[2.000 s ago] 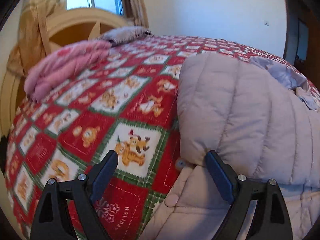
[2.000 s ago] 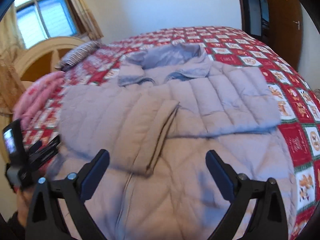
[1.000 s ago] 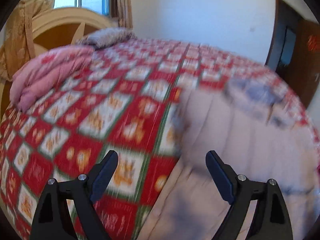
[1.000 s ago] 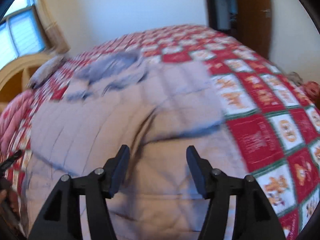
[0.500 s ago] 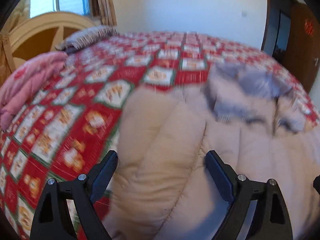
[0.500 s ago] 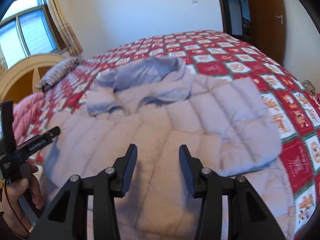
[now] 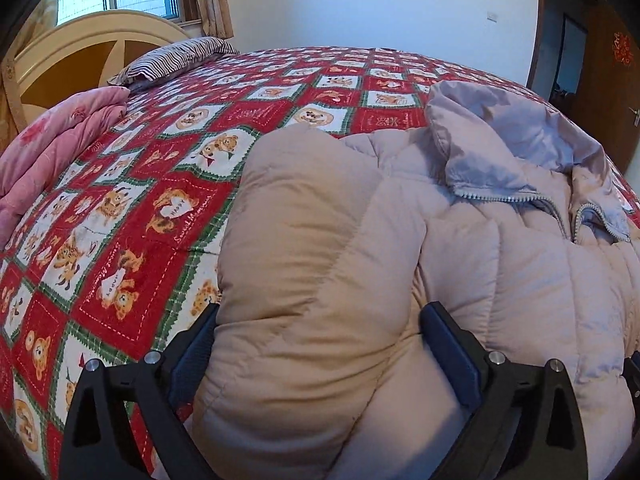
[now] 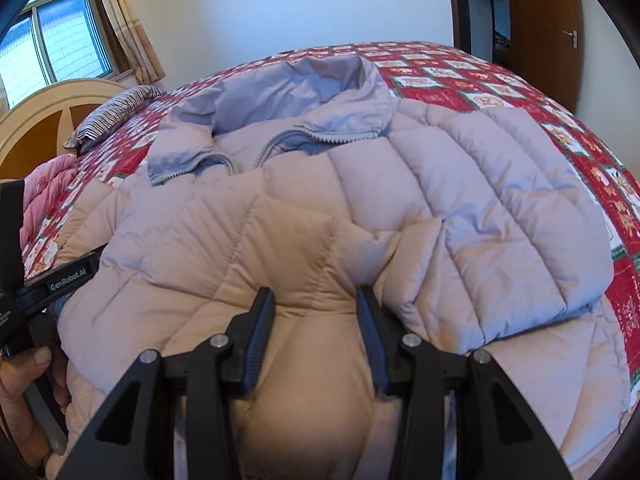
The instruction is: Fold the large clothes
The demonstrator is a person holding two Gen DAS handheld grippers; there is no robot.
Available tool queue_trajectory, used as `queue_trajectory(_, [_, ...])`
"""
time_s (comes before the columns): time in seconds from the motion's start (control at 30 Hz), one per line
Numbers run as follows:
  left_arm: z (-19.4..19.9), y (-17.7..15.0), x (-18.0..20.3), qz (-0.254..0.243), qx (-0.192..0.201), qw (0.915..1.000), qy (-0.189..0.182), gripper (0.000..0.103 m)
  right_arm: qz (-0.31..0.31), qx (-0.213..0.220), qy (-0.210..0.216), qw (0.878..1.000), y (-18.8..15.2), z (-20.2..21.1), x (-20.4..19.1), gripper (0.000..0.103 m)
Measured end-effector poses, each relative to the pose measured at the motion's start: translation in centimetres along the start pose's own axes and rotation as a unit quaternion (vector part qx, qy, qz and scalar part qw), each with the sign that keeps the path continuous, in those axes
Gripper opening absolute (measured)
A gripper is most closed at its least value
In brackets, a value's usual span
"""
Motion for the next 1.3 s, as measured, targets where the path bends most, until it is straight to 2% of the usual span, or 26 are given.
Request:
queue_trajectory(0.37, [-0.6, 0.0, 0.0, 0.006, -0.021, 0.9998, -0.003, 0.101, 0.026, -0.011, -0.028, 0.999, 0.1, -0.5, -0.7, 0.046])
queue_trajectory(0.47, [2.4, 1.4, -0.5, 0.016, 0.008, 0.9993, 0.033, 0.101, 0.044, -0.017, -0.04, 0.998, 0.3, -0.3, -1.0, 0.045])
queue_trajectory(0.53, [5.7, 2.3, 0.2, 0.029, 0.041, 0.9987, -0.01, 0.101, 0.049, 0.002, -0.035, 0.998, 0.9, 1.2, -0.9, 0.045])
queue_trajectory(0.63, [7.7, 2.3, 2.5, 0.01, 0.052, 0.9978, -0.039, 0.101, 0.04, 0.051, -0.038, 0.997, 2.1, 3.9, -0.4, 0.046])
queue_trajectory(0.73, [6.8, 0.9, 5.2, -0.031, 0.039, 0.9981, -0.037, 0.101, 0.041, 0.051, -0.041, 0.997, 2.9, 4.1, -0.5, 0.046])
queue_trajectory(0.83, [4.5, -1.2, 6.4, -0.065, 0.019, 0.9976, -0.013, 0.101, 0.052, 0.031, -0.043, 0.997, 2.6, 2.7, -0.3, 0.046])
queue_trajectory(0.93, [3.5, -2.4, 6.4, -0.069, 0.017, 0.9972, -0.023, 0.101, 0.057, 0.005, -0.037, 0.998, 1.2, 1.0, 0.1, 0.046])
queue_trajectory(1.03, [3.2, -2.7, 6.4, -0.07, 0.016, 0.9971, -0.027, 0.101, 0.057, 0.006, -0.028, 0.998, 0.4, 0.7, 0.3, 0.046])
queue_trajectory(1.3, [2.4, -3.1, 6.7, -0.08, 0.019, 0.9965, -0.016, 0.102, 0.064, 0.004, -0.035, 0.997, -0.3, 0.2, -0.1, 0.046])
Point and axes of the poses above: each gripper's, at about its wrist camera, not at the fingertips, and z roughly against the way its jaws point, x to its right, y to its top, the point moved 6 cm from there along -z, roughly the way its jaws point, and after that the axes turned 12 degrees about z, right-handed, at the moved point
